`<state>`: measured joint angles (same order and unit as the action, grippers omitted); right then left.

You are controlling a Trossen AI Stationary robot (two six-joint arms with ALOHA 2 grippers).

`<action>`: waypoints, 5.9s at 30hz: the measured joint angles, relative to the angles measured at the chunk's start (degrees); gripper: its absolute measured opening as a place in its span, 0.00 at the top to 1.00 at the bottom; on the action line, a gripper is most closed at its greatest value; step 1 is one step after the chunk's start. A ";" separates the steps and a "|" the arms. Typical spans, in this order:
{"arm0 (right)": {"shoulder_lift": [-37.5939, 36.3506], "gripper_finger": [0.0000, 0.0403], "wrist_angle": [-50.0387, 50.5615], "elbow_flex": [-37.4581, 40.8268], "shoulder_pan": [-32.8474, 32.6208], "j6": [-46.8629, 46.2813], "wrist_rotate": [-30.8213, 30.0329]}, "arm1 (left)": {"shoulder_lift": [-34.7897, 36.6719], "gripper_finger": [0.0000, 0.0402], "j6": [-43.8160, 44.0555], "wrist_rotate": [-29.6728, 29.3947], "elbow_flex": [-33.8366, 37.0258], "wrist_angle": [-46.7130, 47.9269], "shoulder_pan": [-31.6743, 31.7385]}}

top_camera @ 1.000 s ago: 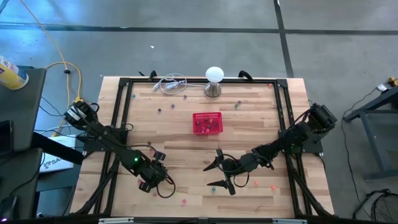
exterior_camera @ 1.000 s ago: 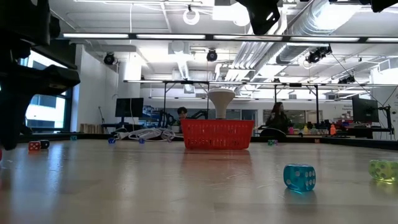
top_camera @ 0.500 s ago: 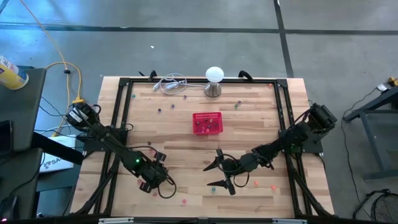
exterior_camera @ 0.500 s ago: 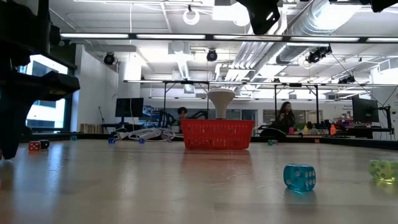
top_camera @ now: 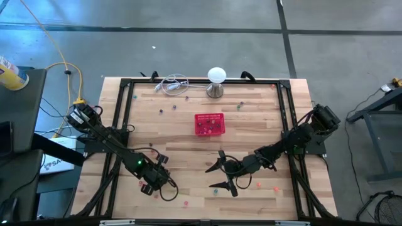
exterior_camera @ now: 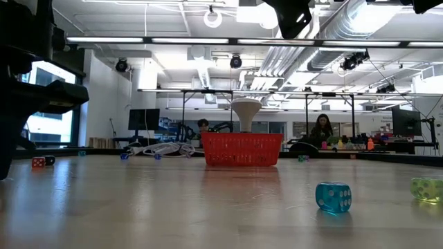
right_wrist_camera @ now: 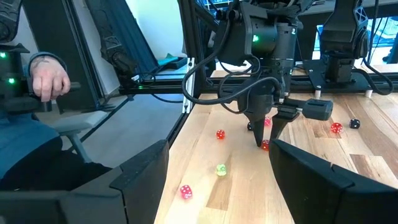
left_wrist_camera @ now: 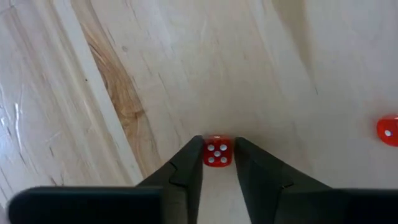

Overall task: Pick & Place Dice
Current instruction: Put the middle red dice into the bin, then put the top black dice into the bin

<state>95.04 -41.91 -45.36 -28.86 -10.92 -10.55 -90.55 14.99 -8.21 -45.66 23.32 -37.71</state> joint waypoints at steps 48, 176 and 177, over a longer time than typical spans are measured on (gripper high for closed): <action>0.04 0.33 -6.13 -0.02 -3.61 4.94 -2.80 | -2.11 0.47 -10.67 8.45 -2.77 -40.71 49.08; -2.82 0.33 17.01 0.00 1.60 -0.89 -7.52 | 11.88 0.43 49.07 10.40 7.33 24.91 38.56; -2.82 0.33 17.08 0.00 1.60 -0.90 -7.52 | 11.88 0.43 49.85 9.93 7.34 24.55 38.35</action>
<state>92.23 -24.83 -45.36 -27.27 -11.81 -18.06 -78.67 64.83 1.73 -38.33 47.87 0.64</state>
